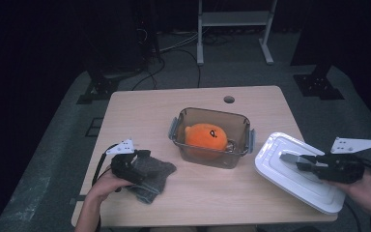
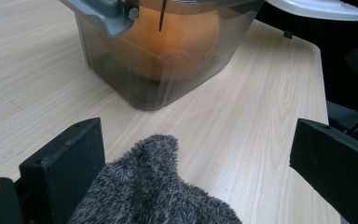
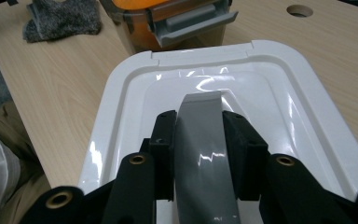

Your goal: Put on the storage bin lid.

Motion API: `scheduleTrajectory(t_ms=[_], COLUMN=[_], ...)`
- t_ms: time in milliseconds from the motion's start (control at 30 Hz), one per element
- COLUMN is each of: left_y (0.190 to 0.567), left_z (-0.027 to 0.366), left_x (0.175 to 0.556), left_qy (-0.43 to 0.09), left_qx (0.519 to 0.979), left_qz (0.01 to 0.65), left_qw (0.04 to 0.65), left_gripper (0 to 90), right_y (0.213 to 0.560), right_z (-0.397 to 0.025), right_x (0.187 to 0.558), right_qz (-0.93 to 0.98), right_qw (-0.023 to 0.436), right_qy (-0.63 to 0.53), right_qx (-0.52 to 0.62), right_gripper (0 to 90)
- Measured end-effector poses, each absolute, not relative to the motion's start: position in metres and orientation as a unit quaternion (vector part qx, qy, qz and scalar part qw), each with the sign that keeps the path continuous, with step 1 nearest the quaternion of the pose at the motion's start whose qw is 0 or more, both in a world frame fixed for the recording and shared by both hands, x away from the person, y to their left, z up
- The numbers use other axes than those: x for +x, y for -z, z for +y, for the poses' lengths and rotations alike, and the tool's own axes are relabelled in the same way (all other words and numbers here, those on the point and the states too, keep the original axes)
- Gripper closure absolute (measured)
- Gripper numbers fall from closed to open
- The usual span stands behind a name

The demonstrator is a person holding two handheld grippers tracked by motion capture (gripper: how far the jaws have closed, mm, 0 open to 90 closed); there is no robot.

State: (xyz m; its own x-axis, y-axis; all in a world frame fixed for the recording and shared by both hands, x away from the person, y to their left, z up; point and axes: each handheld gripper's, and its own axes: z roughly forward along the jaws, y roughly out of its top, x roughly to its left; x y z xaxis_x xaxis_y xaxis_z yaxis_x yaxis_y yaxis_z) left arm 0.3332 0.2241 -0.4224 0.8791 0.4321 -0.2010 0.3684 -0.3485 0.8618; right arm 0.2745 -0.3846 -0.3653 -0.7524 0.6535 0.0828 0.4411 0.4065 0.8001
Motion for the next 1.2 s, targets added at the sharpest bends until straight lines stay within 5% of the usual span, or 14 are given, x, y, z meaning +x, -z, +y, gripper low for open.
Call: scheduleTrajectory(t_ms=[1200], left_y=[0.423], left_z=[0.226], left_x=[0.334], left_qy=[-0.032], left_qx=[0.82], left_qz=[0.245], left_qw=[0.516], left_gripper=[2.4], right_y=[0.312], right_z=[-0.342], right_x=[0.298], right_qz=[0.845], right_qw=[0.123], right_qy=[-0.45], right_qx=[0.263], right_gripper=[65.5])
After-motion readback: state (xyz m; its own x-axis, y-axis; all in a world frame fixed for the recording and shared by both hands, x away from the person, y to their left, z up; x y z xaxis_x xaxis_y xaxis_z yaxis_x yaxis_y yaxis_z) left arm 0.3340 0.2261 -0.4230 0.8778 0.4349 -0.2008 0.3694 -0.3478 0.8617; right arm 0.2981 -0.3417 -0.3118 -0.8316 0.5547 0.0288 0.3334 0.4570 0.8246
